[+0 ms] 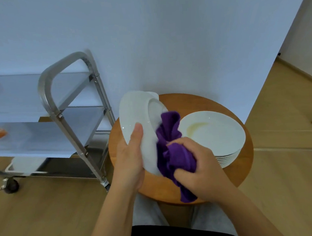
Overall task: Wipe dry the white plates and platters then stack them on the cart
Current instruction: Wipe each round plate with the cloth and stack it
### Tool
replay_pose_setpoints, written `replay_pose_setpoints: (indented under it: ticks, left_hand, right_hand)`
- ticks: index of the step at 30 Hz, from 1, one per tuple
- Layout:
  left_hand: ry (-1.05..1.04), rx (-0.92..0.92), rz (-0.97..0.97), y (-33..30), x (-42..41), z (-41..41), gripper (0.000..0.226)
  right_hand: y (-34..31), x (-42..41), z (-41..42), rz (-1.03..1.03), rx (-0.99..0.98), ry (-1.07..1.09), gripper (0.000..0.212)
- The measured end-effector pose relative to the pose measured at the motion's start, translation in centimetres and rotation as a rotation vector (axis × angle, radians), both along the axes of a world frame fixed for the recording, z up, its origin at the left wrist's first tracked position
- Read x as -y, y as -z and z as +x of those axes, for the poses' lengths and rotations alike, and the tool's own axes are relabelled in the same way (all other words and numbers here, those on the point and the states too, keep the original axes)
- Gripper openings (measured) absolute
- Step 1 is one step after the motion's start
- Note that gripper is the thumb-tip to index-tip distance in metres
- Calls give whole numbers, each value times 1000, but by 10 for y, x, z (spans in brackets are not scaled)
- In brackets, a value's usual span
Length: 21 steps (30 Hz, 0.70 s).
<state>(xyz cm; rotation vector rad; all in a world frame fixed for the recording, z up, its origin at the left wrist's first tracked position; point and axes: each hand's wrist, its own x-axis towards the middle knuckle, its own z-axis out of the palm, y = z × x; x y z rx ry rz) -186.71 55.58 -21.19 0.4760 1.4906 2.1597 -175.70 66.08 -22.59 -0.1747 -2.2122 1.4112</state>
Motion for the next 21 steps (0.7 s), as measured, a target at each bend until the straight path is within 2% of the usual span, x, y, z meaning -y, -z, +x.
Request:
replay_pose_setpoints:
  ticks: [1,4,5,6,8,10,12,14,16,18,20,21]
  left_hand:
    - [-39,-79,-83,1,0,0,59]
    - [-18,-490,-292,4,0,7,29]
    - [40,-594,-341,4,-1,10,28]
    - [113,-687,-406,6,-2,11,37]
    - [230,-903,-570,11,-4,12,61]
    - [230,-1124,-696,12,-6,9,54]
    - [174,-1365,-717,12,-8,8,48]
    - [144,-1534,-770,12,-9,10,53]
    - [92,-1545,-762,11,-9,14,59]
    - [-32,-1475,-642,13,-6,14,66]
    - [-270,-1278,-517,17,-1,4,64]
    - [-390,-1071,-525,19,2,-6,63]
  right_hand:
    - [3,-3,1,-72,16,92,34]
    - [1,-10,-7,-637,-102,358,33]
    - [-4,-11,-12,-779,-142,351,36]
    - [-9,-10,-16,-875,-155,297,45]
    - [-17,-8,-23,-927,-105,189,71]
    - [-21,-6,-23,-895,-14,173,89]
    - [-17,-7,-19,-918,12,172,87]
    - [-8,-8,-15,-936,-16,196,76]
    - [0,-8,-15,-1020,-74,236,55]
    - [5,-10,-17,-1138,-135,237,30]
    - [9,-13,-15,-1165,-148,250,21]
    - [10,-16,-13,-1165,-157,252,20]
